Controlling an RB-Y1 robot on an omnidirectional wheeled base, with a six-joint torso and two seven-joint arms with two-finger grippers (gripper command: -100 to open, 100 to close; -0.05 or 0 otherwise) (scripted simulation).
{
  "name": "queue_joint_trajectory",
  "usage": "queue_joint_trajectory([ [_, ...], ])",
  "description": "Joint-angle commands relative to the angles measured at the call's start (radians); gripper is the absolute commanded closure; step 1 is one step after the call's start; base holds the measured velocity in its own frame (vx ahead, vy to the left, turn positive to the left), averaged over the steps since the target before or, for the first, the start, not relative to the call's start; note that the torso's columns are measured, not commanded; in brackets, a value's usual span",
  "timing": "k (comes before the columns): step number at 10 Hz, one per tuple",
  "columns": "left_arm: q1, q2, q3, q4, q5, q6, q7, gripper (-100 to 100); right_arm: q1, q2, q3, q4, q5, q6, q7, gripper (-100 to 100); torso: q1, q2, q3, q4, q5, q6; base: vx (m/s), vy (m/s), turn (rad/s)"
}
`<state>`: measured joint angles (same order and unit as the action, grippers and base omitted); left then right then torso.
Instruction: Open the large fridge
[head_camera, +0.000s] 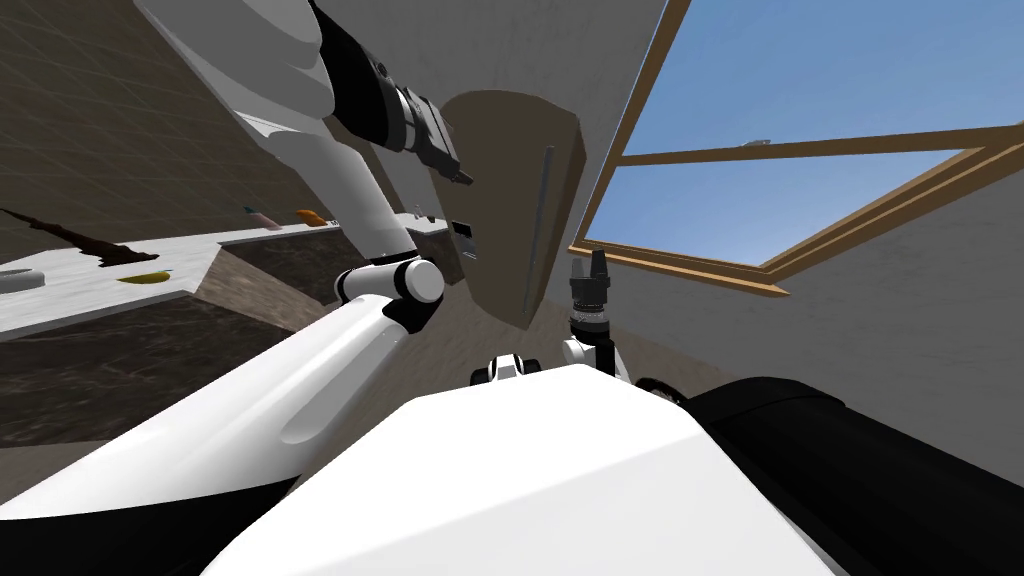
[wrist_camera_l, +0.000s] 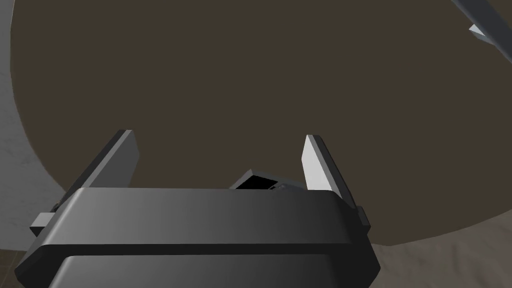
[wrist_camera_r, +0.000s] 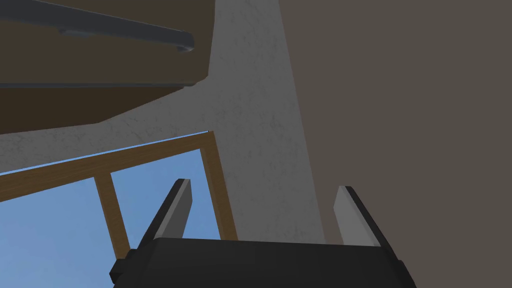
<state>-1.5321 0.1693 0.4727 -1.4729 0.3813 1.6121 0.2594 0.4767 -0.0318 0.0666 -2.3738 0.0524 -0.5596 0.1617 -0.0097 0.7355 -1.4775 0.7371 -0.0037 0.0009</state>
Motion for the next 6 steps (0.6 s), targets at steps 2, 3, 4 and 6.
queue_joint_trajectory([
  [2,-0.04,0.023,-0.004,0.014,-0.039,0.044,0.038,-100,0.0,0.0,0.0,0.0,0.0,0.0,0.0,0,0.012,0.002,0.001,0.001,0.004,-0.001,0.086,-0.223,0.022],
  [3,-0.051,0.029,-0.005,0.019,-0.05,0.055,0.048,-100,0.0,0.0,0.0,0.0,0.0,0.0,0.0,0,0.014,0.003,0.002,0.001,0.005,-0.001,0.039,-0.187,0.019],
  [4,-0.061,0.035,-0.006,0.023,-0.061,0.066,0.057,-100,0.0,0.0,0.0,0.0,0.0,0.0,0.0,0,0.013,0.005,0.003,0.002,0.005,-0.001,0.03,-0.183,0.014],
  [6,-0.08,0.046,-0.009,0.032,-0.081,0.085,0.076,-100,0.0,0.0,0.0,0.0,0.0,0.0,0.0,0,0.009,0.003,0.002,0.001,0.003,-0.001,0.065,-0.207,0.015],
])
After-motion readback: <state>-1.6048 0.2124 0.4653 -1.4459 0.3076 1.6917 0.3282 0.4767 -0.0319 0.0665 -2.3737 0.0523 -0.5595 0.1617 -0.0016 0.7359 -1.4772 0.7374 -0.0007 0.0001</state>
